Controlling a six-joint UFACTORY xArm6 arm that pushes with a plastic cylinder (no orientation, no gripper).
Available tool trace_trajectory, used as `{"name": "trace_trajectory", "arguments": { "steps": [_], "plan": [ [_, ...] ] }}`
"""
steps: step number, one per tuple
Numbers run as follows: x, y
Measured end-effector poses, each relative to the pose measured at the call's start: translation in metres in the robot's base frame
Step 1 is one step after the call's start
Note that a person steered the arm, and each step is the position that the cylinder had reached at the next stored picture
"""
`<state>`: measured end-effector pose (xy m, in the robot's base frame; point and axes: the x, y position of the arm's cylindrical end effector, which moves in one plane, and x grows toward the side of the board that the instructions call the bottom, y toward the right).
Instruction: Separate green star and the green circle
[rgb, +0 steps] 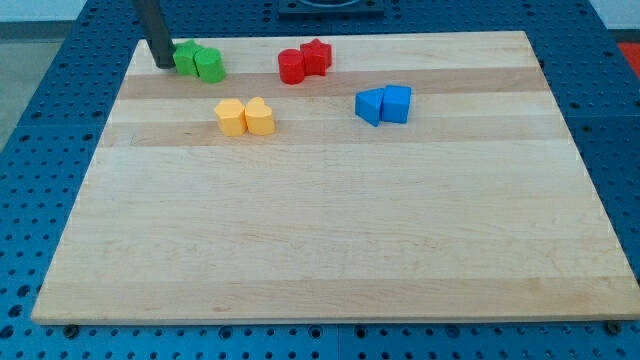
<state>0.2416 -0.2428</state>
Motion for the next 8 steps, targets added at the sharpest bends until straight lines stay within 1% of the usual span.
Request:
{"name": "trace_trajectory", "arguments": {
  "steps": [3, 4, 5, 6, 8],
  "plan": [
    [-0.002, 0.018],
    [-0.015, 0.009],
    [-0.036, 0.006],
    [-0.050, 0.016],
    [-0.050, 0.059]
  ]
}}
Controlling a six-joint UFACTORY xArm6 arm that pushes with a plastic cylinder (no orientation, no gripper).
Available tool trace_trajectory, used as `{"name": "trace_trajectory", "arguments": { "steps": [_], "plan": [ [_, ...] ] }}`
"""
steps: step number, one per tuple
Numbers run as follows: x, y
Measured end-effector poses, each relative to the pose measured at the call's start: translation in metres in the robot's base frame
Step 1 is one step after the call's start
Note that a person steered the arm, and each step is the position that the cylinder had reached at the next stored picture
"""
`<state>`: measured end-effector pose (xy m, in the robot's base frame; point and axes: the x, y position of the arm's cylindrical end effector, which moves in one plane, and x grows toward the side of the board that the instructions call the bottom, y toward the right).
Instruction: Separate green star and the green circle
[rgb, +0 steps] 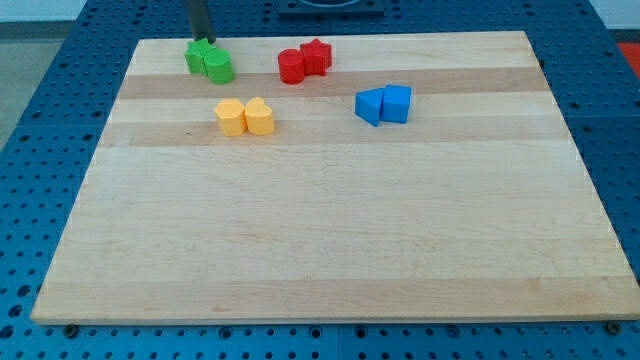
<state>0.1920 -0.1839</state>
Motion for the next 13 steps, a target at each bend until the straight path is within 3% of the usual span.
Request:
{"name": "trace_trajectory", "arguments": {
  "steps": [2, 7, 13],
  "plan": [
    [0.002, 0.020],
    [0.066, 0.022],
    [0.087, 0.008]
  ]
}}
